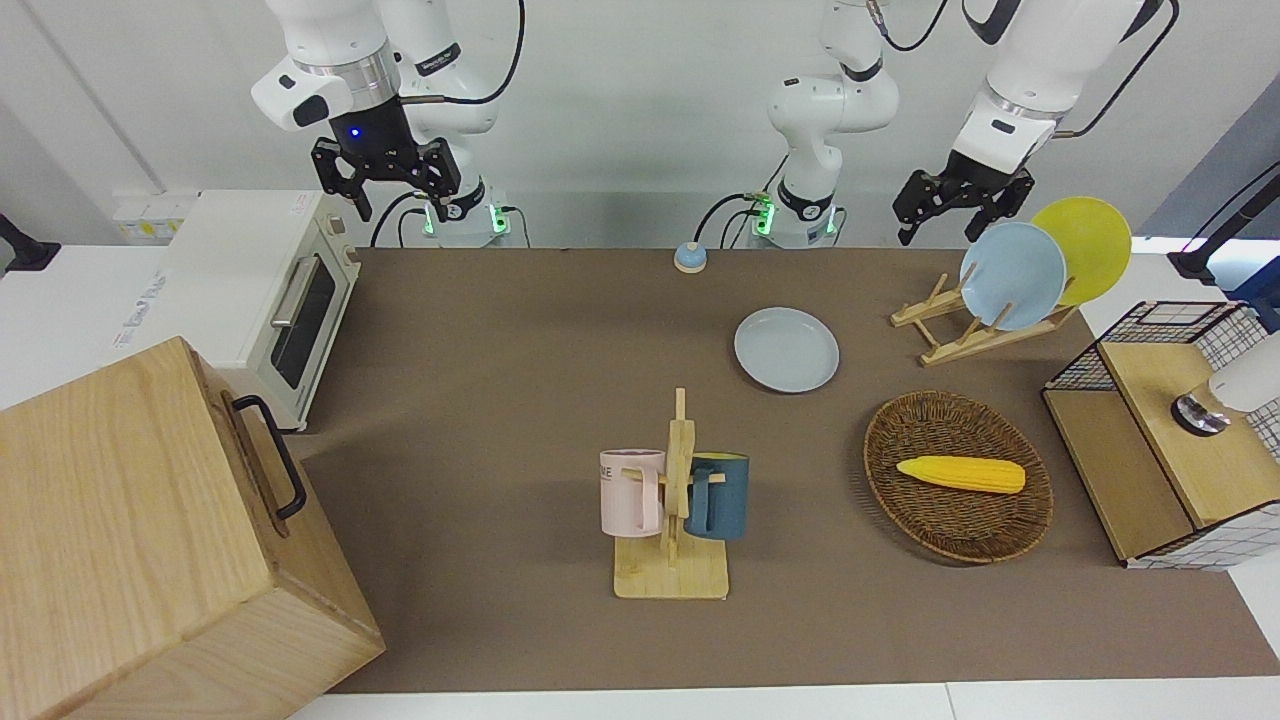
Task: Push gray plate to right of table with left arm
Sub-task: 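Move the left gripper forward from rest toward the gray plate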
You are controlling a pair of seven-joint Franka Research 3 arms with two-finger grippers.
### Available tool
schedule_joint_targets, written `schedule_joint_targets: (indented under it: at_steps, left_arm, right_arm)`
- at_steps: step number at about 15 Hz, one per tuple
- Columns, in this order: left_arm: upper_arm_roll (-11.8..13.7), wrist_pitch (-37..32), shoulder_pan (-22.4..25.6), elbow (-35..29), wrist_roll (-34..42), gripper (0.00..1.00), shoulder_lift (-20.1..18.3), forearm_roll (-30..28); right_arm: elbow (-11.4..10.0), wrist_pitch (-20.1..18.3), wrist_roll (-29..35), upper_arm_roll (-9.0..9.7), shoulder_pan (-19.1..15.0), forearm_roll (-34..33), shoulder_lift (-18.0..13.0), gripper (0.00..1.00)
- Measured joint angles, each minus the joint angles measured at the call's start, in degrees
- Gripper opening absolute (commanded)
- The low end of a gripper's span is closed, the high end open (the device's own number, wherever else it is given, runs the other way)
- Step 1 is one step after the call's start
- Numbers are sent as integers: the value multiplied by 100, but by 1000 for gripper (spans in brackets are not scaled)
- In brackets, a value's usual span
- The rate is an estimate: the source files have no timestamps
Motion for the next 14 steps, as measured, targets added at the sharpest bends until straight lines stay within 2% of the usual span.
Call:
schedule_joint_targets:
  at_steps: [1, 5, 14]
  left_arm:
    - [-84, 0, 97, 0, 0, 1000, 0, 0]
    - [-132, 0, 102, 2, 0, 1000, -1, 0]
    - [-133, -3, 150, 6, 0, 1000, -2, 0]
  right_arm:
    - [0, 0, 0, 0, 0, 0, 0, 996]
    - [0, 0, 0, 0, 0, 0, 0, 996]
    - [0, 0, 0, 0, 0, 0, 0, 996]
